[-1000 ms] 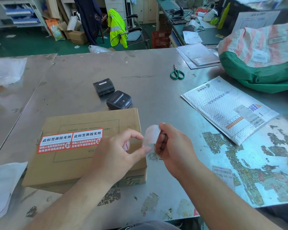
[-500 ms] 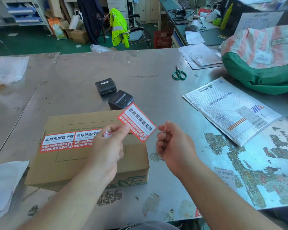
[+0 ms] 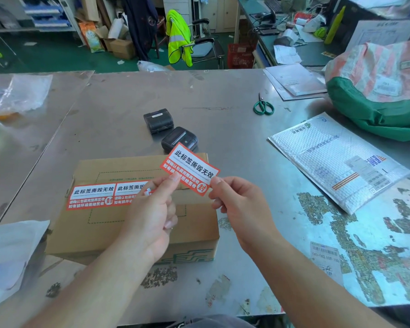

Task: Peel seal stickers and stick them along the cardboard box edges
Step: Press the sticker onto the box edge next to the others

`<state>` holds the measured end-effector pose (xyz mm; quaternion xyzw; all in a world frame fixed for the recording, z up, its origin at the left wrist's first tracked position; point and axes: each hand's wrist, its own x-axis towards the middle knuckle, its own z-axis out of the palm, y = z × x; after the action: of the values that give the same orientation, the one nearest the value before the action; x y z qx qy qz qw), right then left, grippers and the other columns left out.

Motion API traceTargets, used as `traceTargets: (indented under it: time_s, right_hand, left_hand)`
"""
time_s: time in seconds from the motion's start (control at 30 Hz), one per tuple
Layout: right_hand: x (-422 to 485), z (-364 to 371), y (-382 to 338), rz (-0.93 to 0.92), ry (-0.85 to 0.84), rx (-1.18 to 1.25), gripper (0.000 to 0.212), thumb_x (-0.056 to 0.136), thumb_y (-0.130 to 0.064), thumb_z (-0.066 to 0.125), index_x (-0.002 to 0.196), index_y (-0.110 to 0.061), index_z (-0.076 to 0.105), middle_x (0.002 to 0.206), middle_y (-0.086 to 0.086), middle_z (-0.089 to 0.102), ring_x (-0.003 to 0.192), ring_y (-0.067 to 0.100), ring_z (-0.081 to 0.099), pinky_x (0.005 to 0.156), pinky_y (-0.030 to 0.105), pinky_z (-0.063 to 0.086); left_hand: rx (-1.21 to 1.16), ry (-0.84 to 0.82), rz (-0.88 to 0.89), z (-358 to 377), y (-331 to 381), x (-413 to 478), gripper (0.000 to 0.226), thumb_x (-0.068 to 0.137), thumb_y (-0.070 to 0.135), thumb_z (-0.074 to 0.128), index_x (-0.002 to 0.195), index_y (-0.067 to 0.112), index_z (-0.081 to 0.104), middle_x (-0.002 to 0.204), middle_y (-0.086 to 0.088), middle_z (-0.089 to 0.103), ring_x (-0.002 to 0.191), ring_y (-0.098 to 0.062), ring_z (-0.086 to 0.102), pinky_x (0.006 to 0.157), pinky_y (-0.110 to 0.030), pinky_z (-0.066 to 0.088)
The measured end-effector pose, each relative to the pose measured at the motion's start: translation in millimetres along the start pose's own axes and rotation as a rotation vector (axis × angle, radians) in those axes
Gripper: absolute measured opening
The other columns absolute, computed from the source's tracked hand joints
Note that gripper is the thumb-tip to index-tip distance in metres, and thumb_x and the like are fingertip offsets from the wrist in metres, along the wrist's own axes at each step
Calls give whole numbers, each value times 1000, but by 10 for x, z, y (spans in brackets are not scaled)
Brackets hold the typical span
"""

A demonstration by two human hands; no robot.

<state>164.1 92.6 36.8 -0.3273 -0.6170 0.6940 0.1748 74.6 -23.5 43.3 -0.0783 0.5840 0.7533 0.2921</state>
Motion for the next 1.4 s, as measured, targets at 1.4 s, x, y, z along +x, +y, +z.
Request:
traceTargets:
  time_s: [1.4]
  right_hand:
    - [526,267,-243,38,-57,-716,35,92,-35,61,86,-2,71,61,-2,59,51,13,46,45,22,33]
  left_hand:
    - [997,96,181,-397,529,401,31,83,35,73,80,5,69,73,-6,69,63,-17,52,59,-28,33]
